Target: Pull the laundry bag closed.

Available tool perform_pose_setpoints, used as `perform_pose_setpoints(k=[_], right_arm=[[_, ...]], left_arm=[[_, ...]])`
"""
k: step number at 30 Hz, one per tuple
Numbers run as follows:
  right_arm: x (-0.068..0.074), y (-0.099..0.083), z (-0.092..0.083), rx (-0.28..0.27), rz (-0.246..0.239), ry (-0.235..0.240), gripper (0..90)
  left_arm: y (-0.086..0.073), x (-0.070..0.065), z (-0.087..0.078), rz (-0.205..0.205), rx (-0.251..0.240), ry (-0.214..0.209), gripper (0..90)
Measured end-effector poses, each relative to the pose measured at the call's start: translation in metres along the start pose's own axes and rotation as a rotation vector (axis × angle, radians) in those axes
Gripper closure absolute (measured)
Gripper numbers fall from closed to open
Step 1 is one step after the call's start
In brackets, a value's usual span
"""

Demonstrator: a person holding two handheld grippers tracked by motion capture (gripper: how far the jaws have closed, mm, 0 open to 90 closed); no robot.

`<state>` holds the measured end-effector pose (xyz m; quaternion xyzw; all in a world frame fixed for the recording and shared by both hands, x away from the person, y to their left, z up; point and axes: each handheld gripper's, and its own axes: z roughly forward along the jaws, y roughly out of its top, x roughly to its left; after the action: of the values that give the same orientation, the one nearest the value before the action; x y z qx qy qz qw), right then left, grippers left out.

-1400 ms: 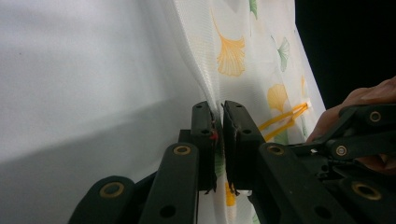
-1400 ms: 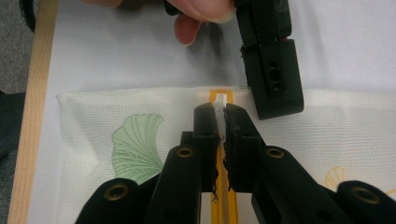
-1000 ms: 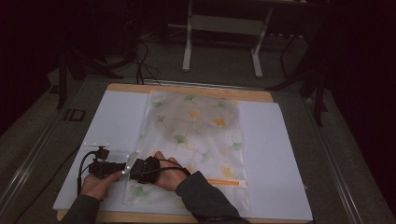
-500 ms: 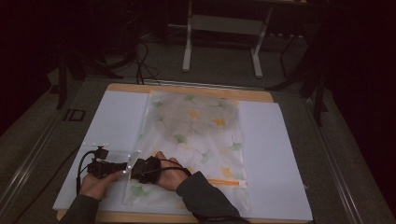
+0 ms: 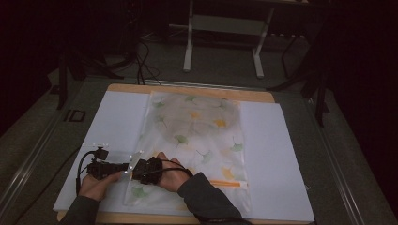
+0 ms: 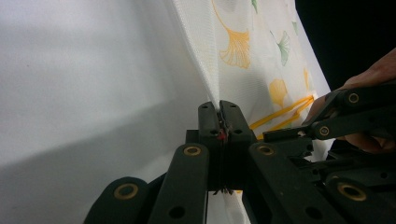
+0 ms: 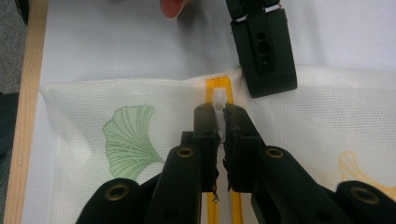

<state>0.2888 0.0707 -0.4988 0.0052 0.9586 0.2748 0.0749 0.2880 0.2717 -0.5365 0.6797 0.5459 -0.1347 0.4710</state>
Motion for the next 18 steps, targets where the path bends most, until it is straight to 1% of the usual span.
perform_pose_setpoints(k=[4, 10, 18], right_arm=[[0.0002, -0.0015, -0.0003, 0.003, 0.009, 0.001, 84.6], [0.0, -0.0019, -0.0019, 0.002, 0.002, -0.007, 84.6], [-0.0006, -0.0049, -0.0044, 0.012, 0.005, -0.01, 84.6]], left_arm=[[0.0, 0.0001, -0.0007, 0.002, -0.004, -0.002, 89.5], [-0.0001, -0.0005, -0.0011, 0.004, -0.01, -0.006, 89.5], [-0.0001, -0.0013, -0.0015, 0.002, -0.014, -0.008, 89.5]])
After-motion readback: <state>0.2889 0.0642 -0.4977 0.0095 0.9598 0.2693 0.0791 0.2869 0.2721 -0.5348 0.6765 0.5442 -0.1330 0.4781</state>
